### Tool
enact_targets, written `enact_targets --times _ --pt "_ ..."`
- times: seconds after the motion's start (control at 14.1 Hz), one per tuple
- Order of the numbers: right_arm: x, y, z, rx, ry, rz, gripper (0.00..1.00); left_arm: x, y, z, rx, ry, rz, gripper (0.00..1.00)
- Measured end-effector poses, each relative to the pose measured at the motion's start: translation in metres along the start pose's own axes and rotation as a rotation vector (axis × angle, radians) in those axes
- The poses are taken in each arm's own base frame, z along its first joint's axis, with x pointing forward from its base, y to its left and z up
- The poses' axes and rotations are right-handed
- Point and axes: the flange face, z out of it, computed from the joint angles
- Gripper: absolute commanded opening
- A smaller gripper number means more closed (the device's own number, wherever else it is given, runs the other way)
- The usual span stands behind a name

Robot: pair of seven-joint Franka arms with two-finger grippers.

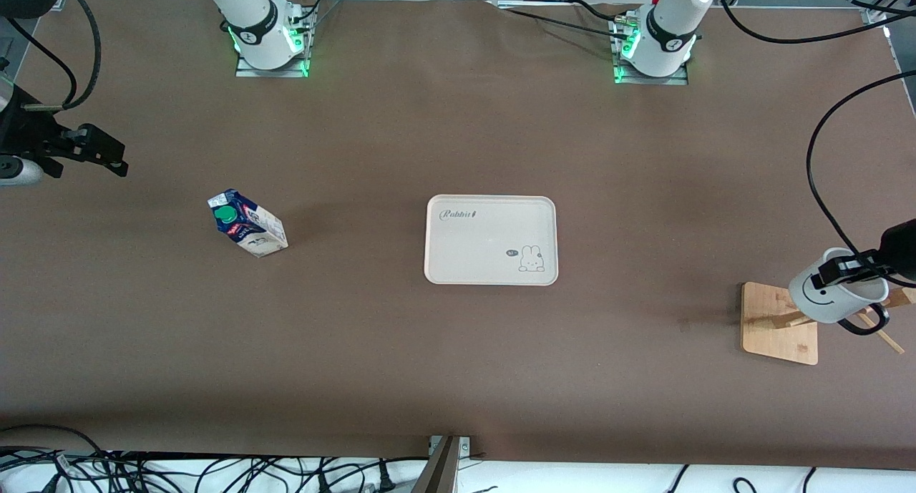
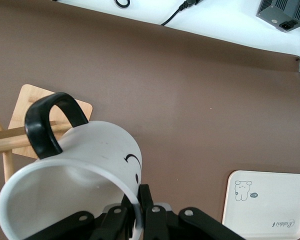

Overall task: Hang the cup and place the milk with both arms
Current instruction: 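Hook the mug handle onto a mug-tree peg and release it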

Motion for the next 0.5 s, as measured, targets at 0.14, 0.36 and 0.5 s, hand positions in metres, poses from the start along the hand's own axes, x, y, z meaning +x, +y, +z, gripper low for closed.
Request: enact_targets --times 0.14,0.36,0.5 --pt "0.0005 -0.0001 0.0012 0.000 -0.002 0.000 1.00 -0.0020 -0.0040 0.0068 -0.016 -0.027 -0.011 0.00" --pt "0.0029 -0.0007 0.0068 -0.002 -0.012 0.000 1.00 -0.0035 -0.0087 0.0101 -0.032 -0.045 -0.023 0.00" --pt "0.0031 -0.0006 0.0068 -0.002 -0.011 0.000 1.00 -0.0042 -0.0116 0.0101 -0.033 -0.051 -0.027 0.00"
